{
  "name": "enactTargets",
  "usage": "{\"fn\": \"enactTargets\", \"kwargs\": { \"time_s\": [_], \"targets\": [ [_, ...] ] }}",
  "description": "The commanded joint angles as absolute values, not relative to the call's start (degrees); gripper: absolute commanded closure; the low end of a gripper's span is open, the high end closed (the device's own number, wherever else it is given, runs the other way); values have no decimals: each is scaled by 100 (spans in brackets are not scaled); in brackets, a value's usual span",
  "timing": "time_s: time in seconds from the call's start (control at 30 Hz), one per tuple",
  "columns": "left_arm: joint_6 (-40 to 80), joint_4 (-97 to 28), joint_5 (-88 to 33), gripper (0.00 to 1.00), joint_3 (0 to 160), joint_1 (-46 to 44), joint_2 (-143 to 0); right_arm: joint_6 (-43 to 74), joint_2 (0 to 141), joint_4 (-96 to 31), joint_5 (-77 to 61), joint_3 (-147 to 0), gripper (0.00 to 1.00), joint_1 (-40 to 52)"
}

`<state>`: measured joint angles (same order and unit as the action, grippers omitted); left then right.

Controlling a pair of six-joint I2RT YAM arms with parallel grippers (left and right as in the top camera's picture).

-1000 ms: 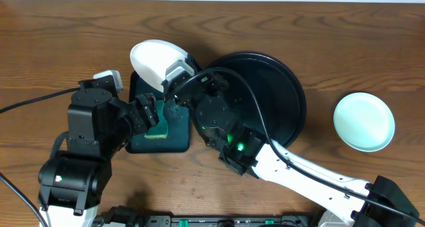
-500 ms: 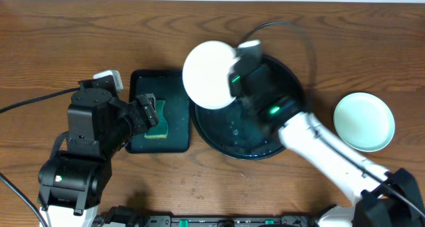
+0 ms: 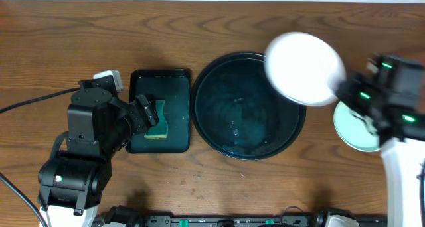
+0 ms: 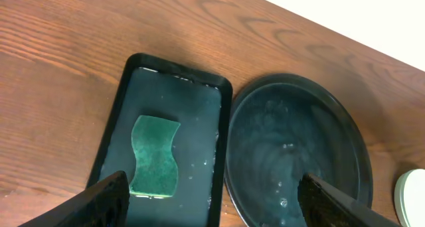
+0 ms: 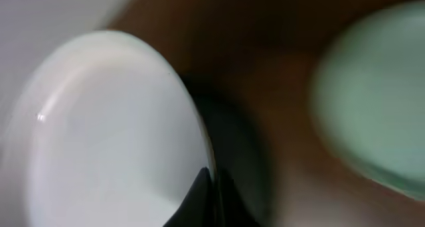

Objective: Clean dirty plates on tray and stack at the side
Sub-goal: 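Carry the white plate right and place it on the pale green stack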

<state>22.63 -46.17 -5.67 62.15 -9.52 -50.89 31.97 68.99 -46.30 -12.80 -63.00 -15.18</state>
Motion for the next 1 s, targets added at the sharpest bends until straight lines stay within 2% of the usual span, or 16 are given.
{"fn": "enactTargets", "kwargs": {
  "time_s": [0.0,0.13,0.47,0.5,0.57,0.7,0.8,0.9,0.97],
  "targets": [
    [2252,-4624,-556,18,6285,-928,-5092,3164,7043,-5242,200,-6270,99,-2340],
    [2252,-4624,-556,18,6285,-928,-5092,3103,7363,-5494,1028,-6060,99,-3039],
    [2250,-4624,-556,18,6285,-928,-5092,3103,8322,-5103,888,-5979,97,-3916],
    [2252,-4624,-556,18,6285,-928,-5092,3100,8447,-5120,746,-5979,89,-3916],
    [2252,-4624,-556,18,6285,-928,-5092,2722,8600,-5052,-10,-5979,66,-3883],
    [2252,-4624,-556,18,6285,-928,-5092,1927,8503,-5037,-2093,-5994,52,-3747],
    [2252,-4624,-556,18,6285,-928,-5092,1323,8110,-5129,-3511,-6012,36,-3411],
    [2252,-4624,-556,18,6285,-928,-5092,819,7498,-5308,-4082,-6012,24,-2882],
    [2252,-4624,-556,18,6285,-928,-5092,506,7011,-5406,-4084,-6012,20,-2425]
  ]
}}
